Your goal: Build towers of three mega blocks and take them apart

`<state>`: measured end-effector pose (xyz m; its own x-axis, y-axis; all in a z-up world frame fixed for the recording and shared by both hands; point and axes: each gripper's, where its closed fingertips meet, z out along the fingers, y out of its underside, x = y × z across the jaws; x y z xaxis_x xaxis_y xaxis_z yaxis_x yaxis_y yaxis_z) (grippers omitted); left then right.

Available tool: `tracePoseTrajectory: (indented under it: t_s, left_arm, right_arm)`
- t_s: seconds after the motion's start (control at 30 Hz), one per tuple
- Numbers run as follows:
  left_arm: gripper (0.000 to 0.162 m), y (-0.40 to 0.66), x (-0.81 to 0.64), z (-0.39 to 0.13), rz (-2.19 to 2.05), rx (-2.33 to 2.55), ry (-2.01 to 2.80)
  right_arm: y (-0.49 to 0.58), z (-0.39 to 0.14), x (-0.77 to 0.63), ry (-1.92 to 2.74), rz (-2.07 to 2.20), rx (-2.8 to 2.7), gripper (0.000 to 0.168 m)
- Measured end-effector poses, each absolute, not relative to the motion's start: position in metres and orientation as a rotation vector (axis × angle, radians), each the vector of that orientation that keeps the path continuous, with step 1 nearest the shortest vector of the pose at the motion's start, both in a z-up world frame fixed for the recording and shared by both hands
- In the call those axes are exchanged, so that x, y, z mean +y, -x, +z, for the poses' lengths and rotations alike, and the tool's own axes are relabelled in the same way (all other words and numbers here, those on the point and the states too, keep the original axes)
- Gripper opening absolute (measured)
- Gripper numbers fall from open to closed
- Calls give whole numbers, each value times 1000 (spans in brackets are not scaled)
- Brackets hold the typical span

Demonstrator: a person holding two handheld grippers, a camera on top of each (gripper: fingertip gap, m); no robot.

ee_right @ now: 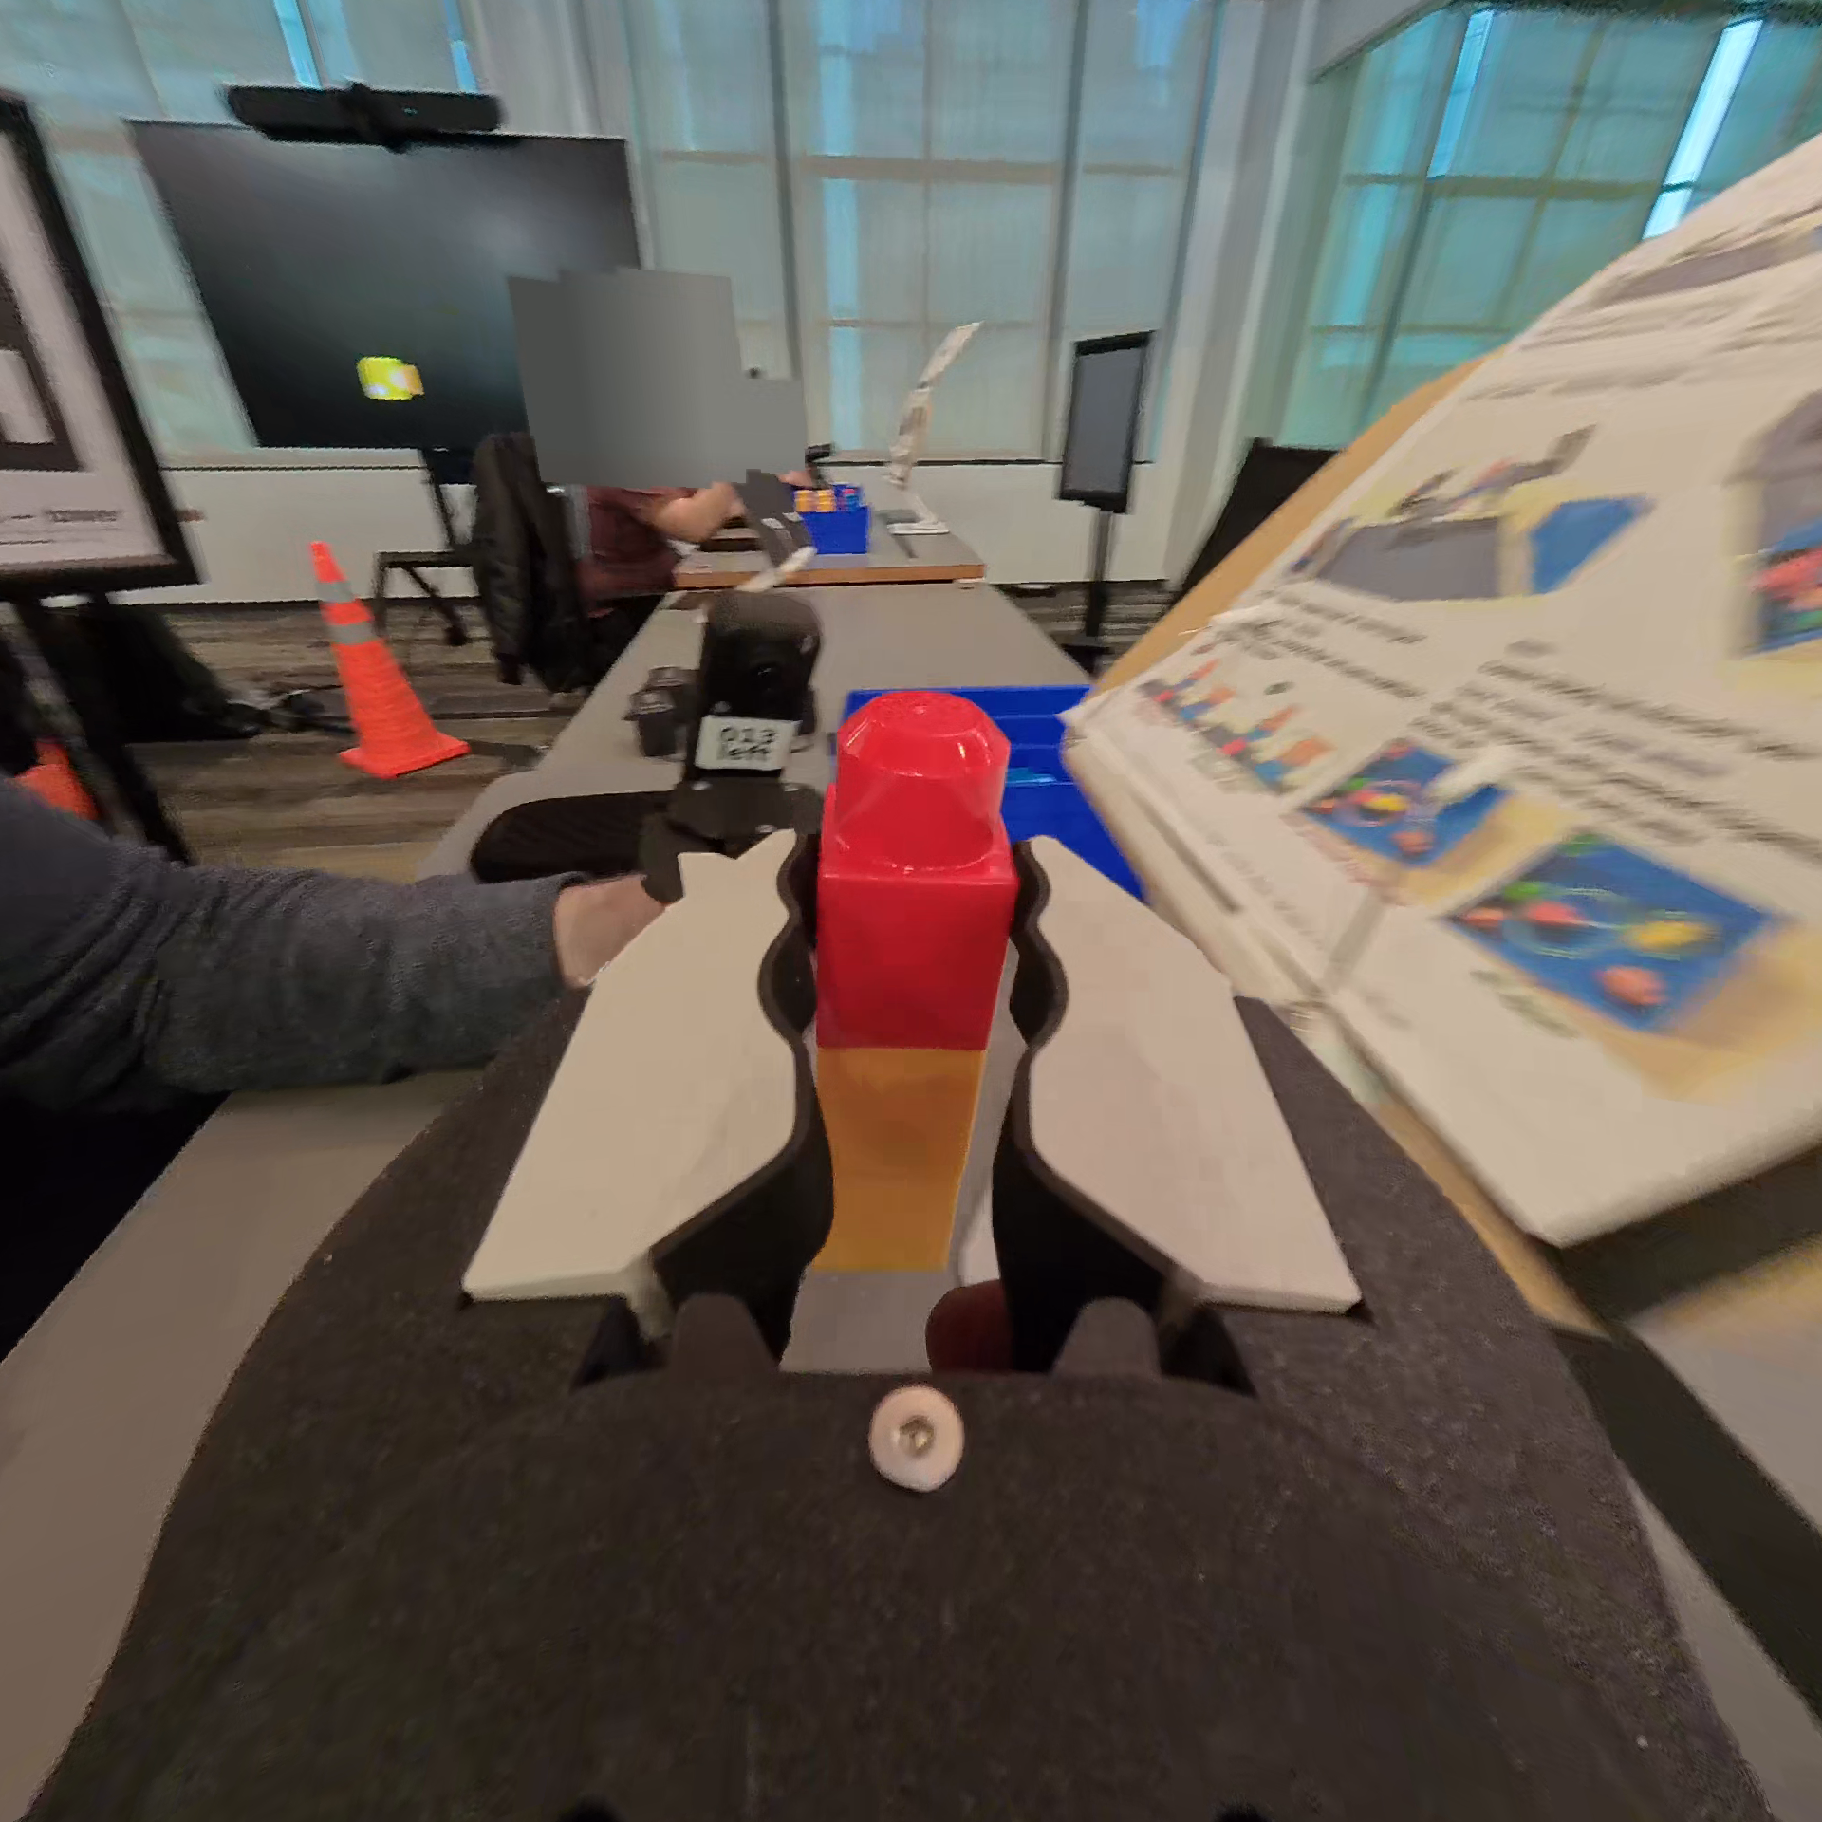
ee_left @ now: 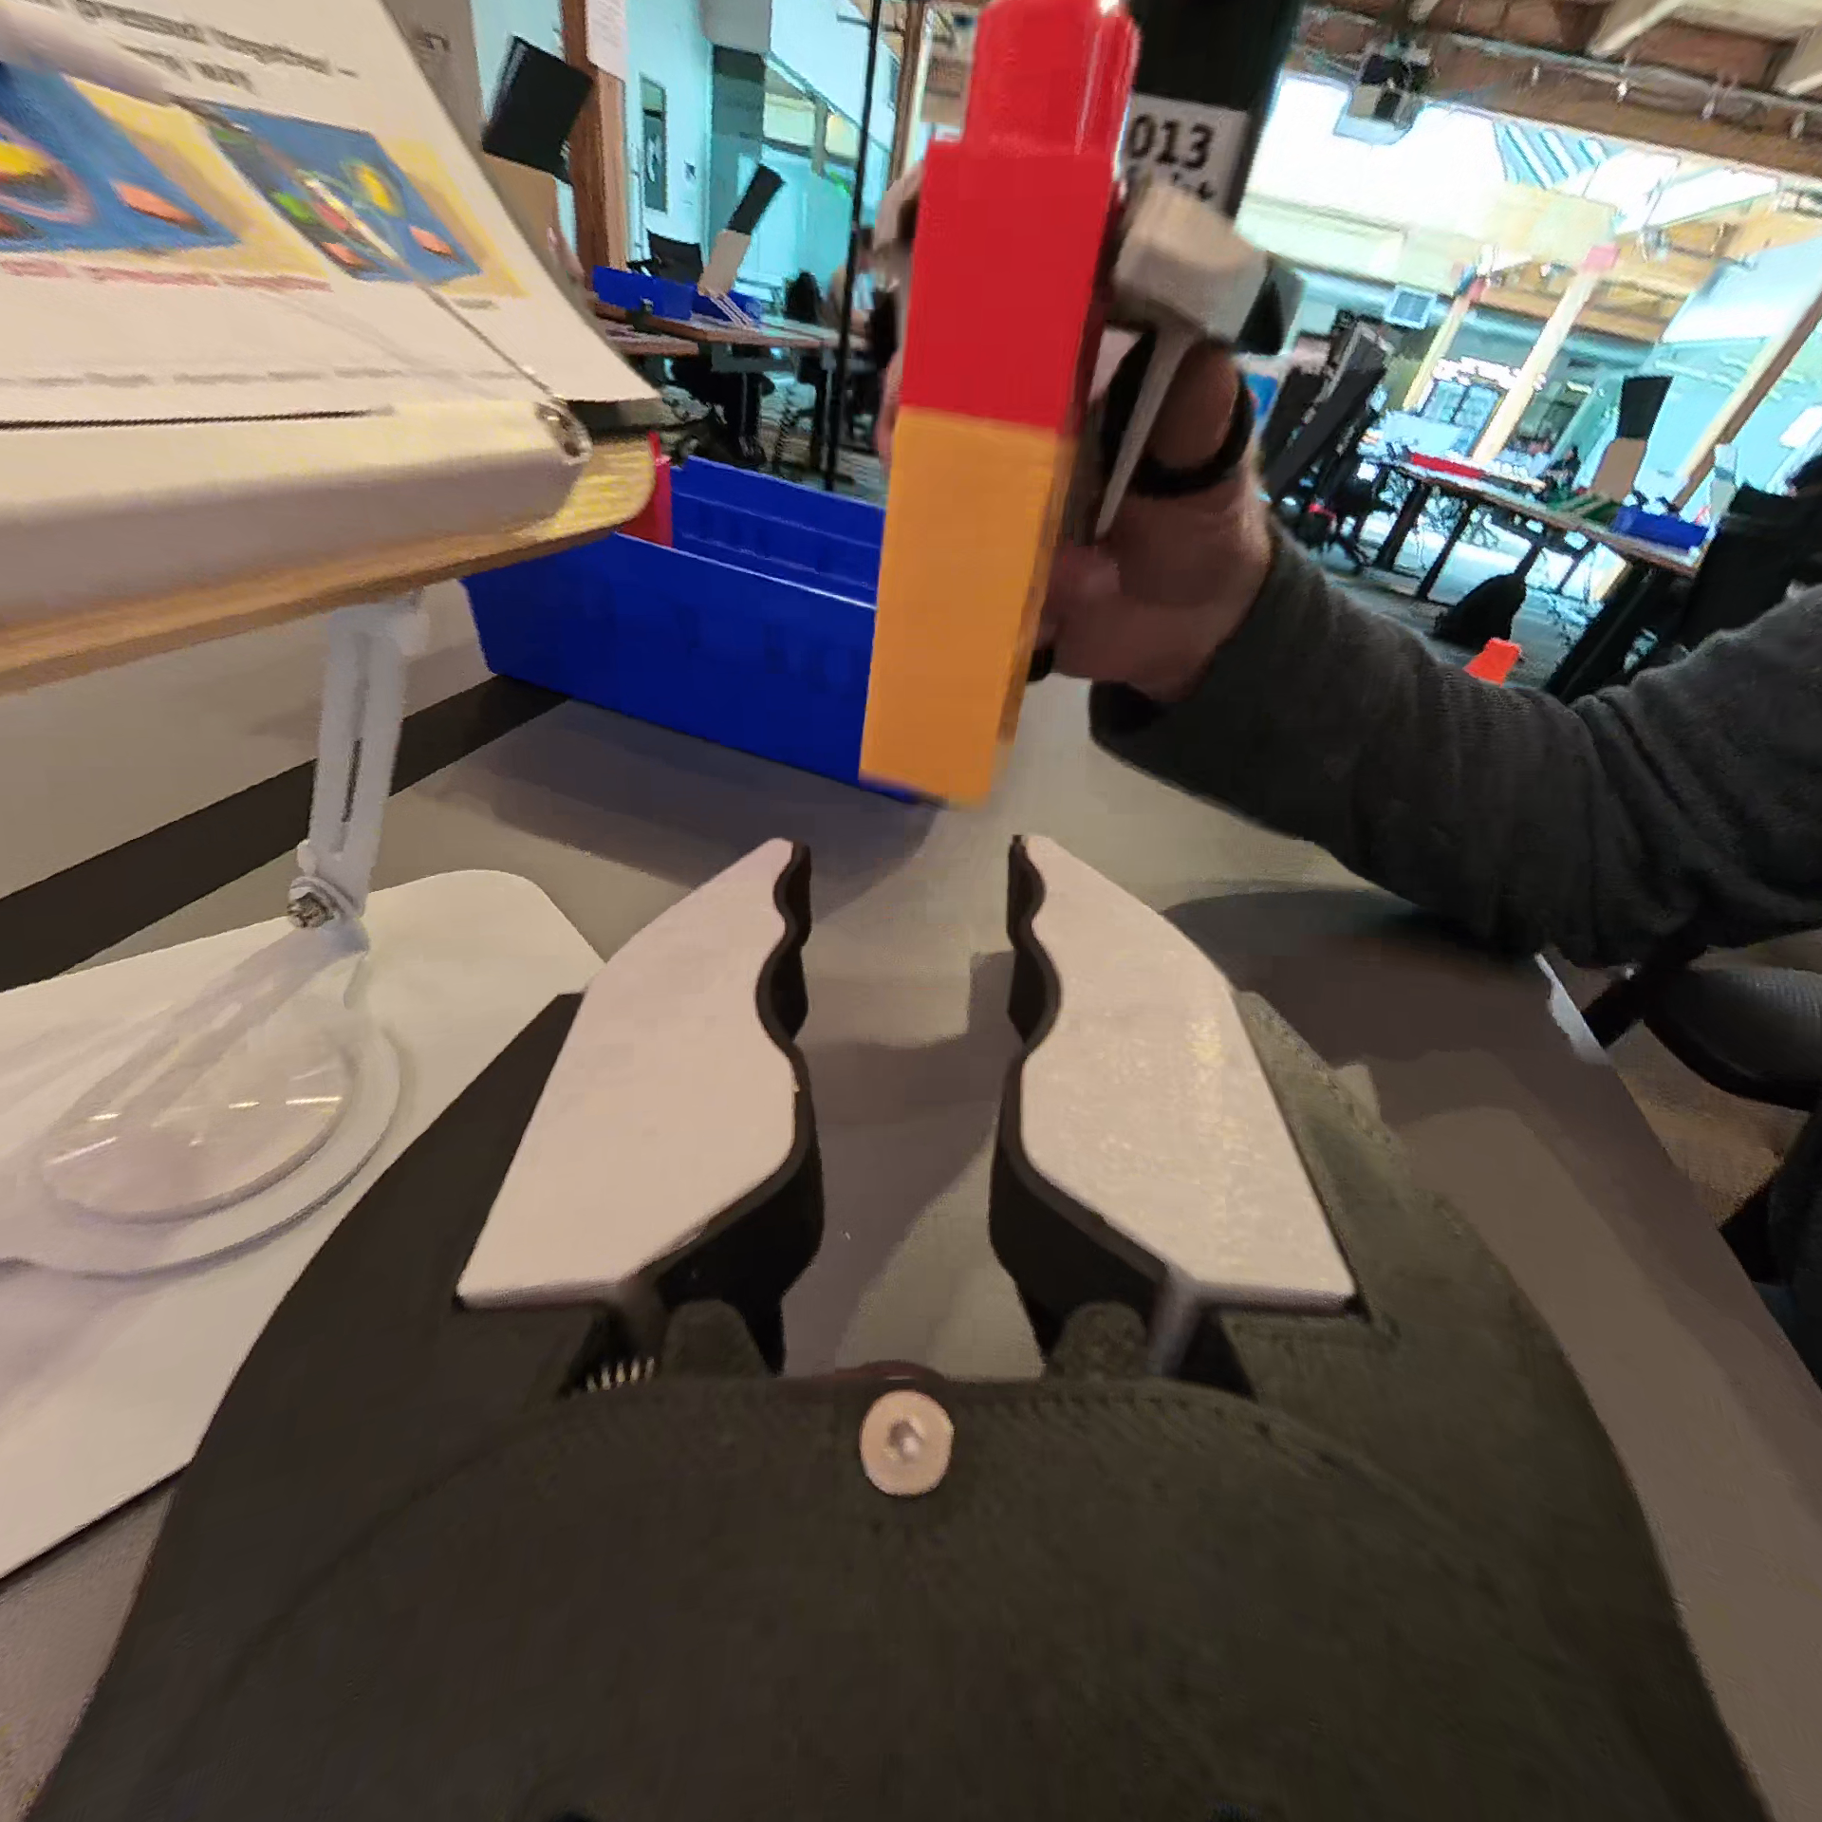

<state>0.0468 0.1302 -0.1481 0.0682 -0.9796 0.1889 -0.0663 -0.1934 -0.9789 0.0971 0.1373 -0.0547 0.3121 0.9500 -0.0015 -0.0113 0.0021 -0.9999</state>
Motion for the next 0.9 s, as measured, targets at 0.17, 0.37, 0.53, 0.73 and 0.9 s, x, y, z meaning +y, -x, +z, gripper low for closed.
tracePoseTrajectory:
  t_s: [0.17,0.37,0.53,0.73,0.9]
  left_arm:
    - [23,-41,144,-157,-1240,1068,1475]
    - [23,-43,148,-161,-1230,1049,1490]
    - [23,-44,149,-165,-1222,1049,1501]
    - [23,-43,151,-166,-1222,1042,1504]
    - [23,-43,151,-168,-1219,1047,1507]
  right_arm:
    - [-199,-9,165,1370,754,-720,37]
    - [-306,-40,217,1567,477,-493,36]
    - [-340,-104,255,1702,405,-392,36]
    - [-346,-158,280,1801,350,-380,36]
    - [-346,-178,282,1855,358,-377,36]
